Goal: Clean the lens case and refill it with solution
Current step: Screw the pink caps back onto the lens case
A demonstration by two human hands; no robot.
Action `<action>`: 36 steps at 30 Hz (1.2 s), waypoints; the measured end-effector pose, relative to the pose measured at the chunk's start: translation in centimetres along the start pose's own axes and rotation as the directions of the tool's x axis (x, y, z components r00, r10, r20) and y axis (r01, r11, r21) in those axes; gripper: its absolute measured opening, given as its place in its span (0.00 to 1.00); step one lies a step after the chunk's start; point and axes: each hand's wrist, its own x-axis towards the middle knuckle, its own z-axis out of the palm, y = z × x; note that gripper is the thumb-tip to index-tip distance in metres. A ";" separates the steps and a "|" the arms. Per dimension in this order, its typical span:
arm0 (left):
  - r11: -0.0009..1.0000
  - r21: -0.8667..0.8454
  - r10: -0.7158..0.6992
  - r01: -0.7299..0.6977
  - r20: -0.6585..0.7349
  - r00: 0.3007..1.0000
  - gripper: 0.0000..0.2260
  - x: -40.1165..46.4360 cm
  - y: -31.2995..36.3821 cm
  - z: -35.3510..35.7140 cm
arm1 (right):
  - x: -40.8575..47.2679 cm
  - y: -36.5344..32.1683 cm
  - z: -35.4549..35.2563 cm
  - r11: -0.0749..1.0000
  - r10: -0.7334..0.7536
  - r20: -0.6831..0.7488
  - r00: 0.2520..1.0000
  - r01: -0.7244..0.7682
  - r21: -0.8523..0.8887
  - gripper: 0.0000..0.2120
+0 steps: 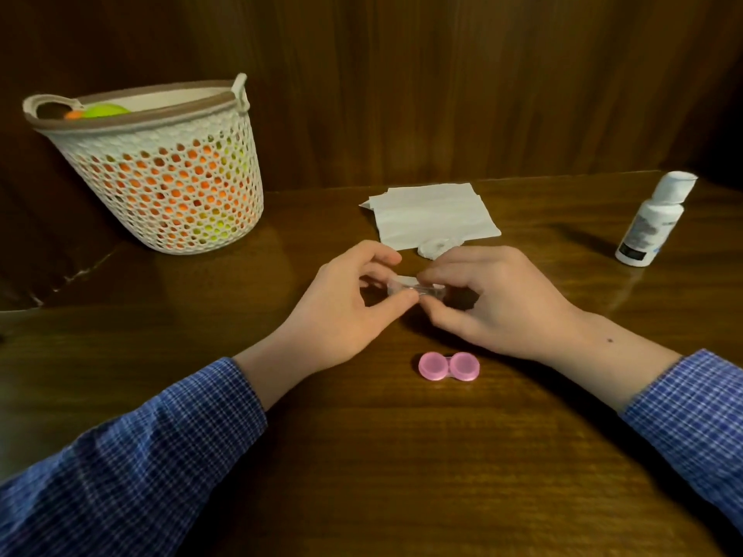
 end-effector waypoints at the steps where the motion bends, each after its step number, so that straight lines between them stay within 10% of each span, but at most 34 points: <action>1: 1.000 -0.009 -0.009 0.009 0.009 1.000 0.21 -0.2 0.1 0.1 | 0.0 -0.1 -0.1 1.000 -0.009 0.016 1.000 0.009 -0.007 0.16; 26: 0.997 0.008 -0.073 0.073 0.123 0.990 0.21 0.1 -0.6 -0.3 | -0.1 -0.7 0.2 0.992 -0.123 0.026 0.992 0.124 -0.035 0.17; 36: 0.995 0.059 -0.089 0.078 0.202 0.975 0.30 0.1 -1.0 -0.4 | -0.5 1.0 0.6 0.921 0.265 -0.090 0.960 -0.224 0.317 0.08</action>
